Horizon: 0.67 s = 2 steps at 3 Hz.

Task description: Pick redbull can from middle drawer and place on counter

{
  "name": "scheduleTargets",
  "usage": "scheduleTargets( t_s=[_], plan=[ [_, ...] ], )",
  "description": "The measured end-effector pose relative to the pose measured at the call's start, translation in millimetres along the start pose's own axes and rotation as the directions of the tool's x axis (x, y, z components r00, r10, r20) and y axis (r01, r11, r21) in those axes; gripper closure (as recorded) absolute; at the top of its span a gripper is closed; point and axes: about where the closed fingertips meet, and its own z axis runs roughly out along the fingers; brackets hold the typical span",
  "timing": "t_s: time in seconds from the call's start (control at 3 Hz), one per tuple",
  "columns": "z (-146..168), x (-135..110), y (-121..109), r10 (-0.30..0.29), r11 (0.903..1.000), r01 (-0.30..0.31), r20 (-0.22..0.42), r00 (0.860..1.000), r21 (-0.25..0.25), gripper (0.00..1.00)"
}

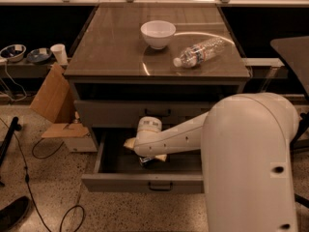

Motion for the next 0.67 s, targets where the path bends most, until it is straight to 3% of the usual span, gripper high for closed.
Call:
scheduleTargets(
  t_s=[0.67],
  plan=[
    [48.6,-21.6,11.0,-0.004,0.9981,0.008,0.067,0.998,-0.06,0.0]
  ],
)
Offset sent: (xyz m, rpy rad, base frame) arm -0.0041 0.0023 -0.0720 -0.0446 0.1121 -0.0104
